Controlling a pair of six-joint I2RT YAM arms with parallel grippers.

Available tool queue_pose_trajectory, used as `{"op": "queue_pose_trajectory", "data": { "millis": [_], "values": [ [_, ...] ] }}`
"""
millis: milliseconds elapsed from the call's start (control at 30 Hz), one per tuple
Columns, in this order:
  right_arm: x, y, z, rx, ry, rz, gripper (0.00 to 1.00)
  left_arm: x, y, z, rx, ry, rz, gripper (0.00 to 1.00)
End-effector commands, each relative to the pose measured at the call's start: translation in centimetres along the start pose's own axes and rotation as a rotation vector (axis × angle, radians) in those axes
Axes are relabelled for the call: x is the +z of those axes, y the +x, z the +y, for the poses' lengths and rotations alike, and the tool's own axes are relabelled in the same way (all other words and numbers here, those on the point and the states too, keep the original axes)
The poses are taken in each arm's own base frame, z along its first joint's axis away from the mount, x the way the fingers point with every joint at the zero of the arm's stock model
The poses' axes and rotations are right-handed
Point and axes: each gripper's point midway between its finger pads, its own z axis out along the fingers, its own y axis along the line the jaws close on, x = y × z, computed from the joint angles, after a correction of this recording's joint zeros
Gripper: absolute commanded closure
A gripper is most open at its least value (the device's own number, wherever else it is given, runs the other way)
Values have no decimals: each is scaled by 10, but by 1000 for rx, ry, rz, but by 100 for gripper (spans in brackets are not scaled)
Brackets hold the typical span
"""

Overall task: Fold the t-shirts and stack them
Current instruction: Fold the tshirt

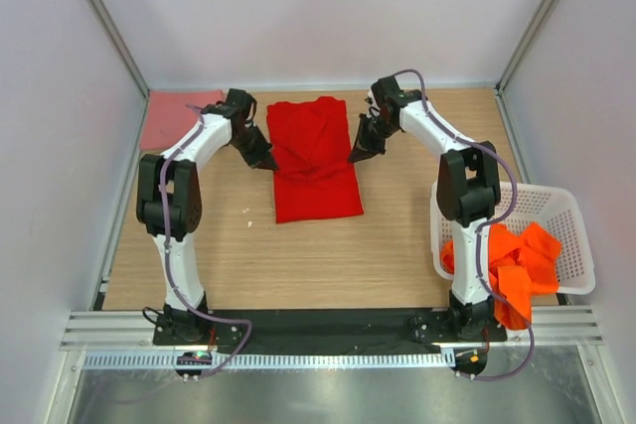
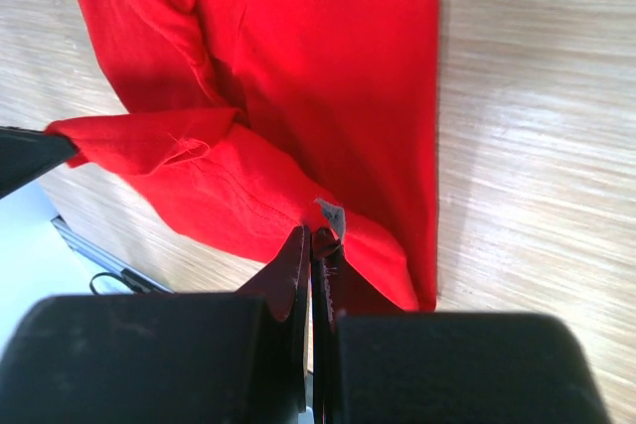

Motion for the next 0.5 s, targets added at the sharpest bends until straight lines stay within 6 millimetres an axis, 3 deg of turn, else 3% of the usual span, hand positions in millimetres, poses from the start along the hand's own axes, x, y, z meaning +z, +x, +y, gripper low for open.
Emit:
{"op": "queue_pose_trajectory", "data": {
  "millis": [0, 467],
  "values": [
    [-11, -15, 9, -12, -59, -18, 99, -1, -1, -5, 7, 20, 34, 100],
    [15, -24, 2, -3, -120, 28, 98, 7, -19, -5, -15, 16, 28, 100]
  ]
}}
